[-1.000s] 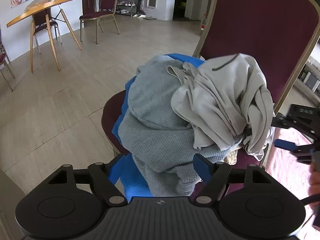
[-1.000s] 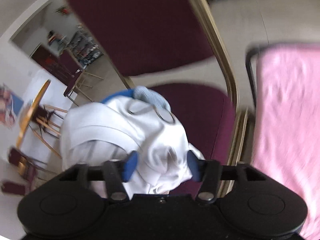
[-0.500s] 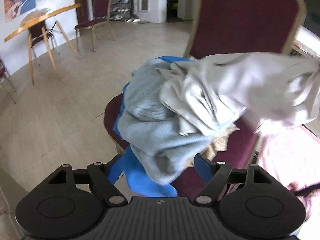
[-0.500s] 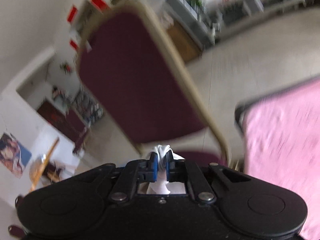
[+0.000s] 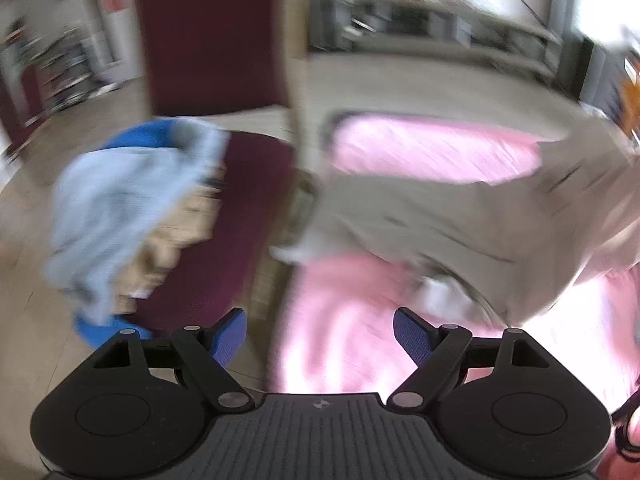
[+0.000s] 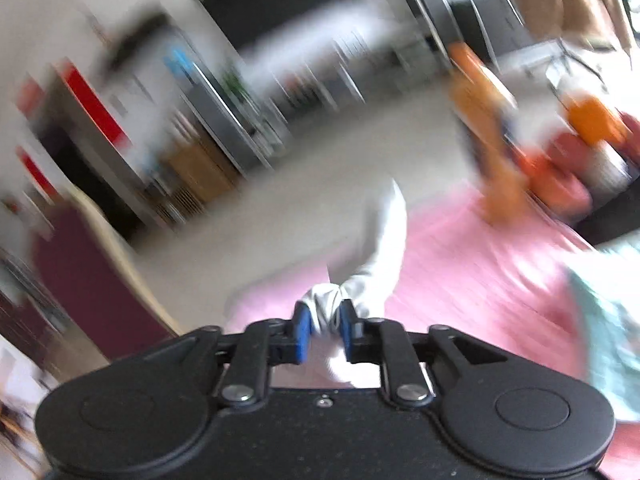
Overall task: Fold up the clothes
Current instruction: 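Swing both tools from the chair toward the grey hoodie on the pink bed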
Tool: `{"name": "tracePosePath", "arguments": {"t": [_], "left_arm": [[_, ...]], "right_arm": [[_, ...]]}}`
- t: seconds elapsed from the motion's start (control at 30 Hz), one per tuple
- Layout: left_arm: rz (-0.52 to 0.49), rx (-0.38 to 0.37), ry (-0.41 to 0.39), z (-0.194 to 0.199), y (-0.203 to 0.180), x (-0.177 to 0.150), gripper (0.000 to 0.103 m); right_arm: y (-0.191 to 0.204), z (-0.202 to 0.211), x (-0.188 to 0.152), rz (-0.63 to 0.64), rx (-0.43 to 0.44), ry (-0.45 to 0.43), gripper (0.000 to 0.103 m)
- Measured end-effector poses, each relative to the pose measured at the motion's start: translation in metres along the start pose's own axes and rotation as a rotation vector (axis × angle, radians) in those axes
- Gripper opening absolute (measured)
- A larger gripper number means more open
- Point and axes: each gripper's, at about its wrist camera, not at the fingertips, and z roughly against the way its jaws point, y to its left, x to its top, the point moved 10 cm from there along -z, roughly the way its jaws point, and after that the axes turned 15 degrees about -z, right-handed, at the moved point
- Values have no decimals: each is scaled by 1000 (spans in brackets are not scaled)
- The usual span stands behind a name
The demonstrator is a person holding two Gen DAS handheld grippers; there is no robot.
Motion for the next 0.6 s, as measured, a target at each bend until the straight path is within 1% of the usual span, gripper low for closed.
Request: {"name": "tracePosePath", "arguments": {"t": [0.07,0.1,0.13,0.2,0.3,0.37,0.4,0.47,0.6], "left_arm": [[-54,-32,16,-7,-32,-2,81],[-74,-47,24,-10,-46,-2,80],[-80,-58,33,-15,-56,0,80],[-78,-71,54,-26,-70,2,79],[-51,-70,89,-41,-82,4,73],[-40,-73,106,-49,-87,4,72],[-36,-75,113,-52,-90,4,72],[-26,-72,124,-54,-96,5,72],[-16,-58,138,-63,-101,9,73]], "right_arm": [[-53,-5,-5,-29,-71,17,25],[-76,-5,-7,-33,-83,24,31],[-88,-6,-12,-33,-83,37,39],[-100,-8,-21,-29,-69,66,48],[-118,-11,-30,-8,-17,105,51],[-127,-6,-33,6,28,120,52],[-129,-6,-35,13,50,117,52],[-132,-14,-31,27,91,84,53],[-136,-24,-22,57,127,13,53]]}}
